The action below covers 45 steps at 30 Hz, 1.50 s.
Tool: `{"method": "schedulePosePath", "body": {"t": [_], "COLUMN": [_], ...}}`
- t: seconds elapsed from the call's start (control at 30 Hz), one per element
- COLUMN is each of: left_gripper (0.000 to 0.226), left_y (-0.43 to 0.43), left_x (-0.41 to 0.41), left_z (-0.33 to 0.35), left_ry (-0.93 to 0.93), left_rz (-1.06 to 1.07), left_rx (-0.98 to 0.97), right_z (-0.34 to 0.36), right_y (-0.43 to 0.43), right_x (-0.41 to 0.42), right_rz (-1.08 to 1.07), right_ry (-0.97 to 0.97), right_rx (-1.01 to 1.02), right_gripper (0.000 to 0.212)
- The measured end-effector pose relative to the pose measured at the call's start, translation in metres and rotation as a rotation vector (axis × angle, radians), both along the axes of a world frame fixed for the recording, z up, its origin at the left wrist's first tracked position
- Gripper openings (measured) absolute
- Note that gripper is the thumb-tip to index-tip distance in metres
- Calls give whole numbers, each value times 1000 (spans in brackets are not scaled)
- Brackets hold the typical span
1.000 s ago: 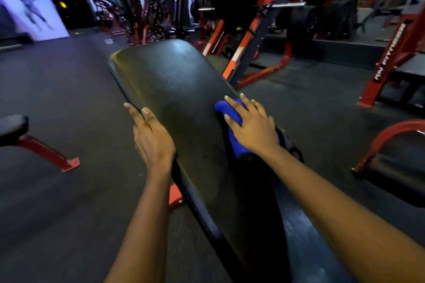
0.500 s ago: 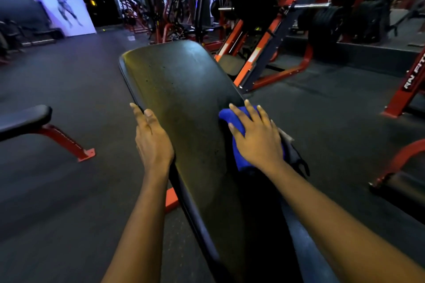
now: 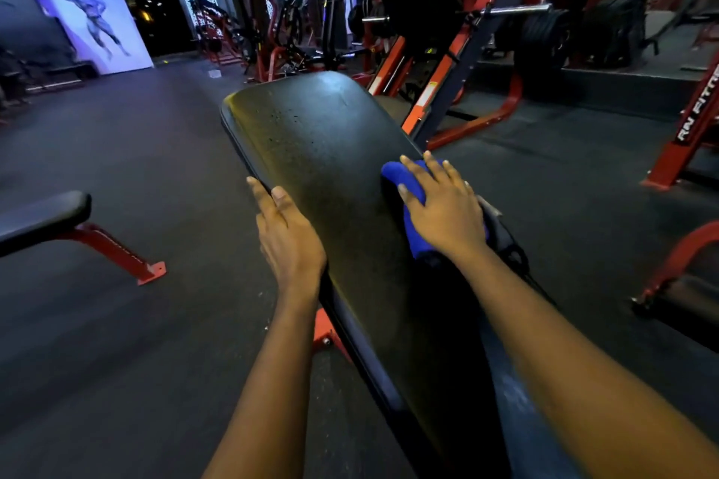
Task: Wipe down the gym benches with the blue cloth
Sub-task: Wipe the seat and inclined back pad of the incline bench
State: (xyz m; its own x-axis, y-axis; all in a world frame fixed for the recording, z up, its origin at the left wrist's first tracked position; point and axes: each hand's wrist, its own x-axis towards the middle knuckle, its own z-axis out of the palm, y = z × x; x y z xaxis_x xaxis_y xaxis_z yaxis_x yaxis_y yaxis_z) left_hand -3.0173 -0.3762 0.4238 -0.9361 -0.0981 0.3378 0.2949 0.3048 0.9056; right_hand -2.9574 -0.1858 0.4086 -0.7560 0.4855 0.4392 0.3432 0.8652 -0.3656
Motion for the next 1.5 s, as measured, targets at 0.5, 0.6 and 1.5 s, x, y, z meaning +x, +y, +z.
{"method": "schedulePosePath", "body": {"t": [0.5, 0.6, 1.5], "left_gripper": [53, 53, 54], "left_y": [-4, -4, -44], "left_x": [2, 1, -30], "left_z": [2, 2, -18], "left_ry": [-7, -32, -53], "left_rz": [-13, -32, -320], "left_rx": [47, 26, 367], "right_z": [-29, -31, -30], "right_y": [-93, -73, -138], "right_x": [63, 71, 69], "right_rz": [163, 240, 266], "right_ry": [23, -1, -42], "right_rx": [151, 155, 252], "right_gripper": [56, 55, 68]}}
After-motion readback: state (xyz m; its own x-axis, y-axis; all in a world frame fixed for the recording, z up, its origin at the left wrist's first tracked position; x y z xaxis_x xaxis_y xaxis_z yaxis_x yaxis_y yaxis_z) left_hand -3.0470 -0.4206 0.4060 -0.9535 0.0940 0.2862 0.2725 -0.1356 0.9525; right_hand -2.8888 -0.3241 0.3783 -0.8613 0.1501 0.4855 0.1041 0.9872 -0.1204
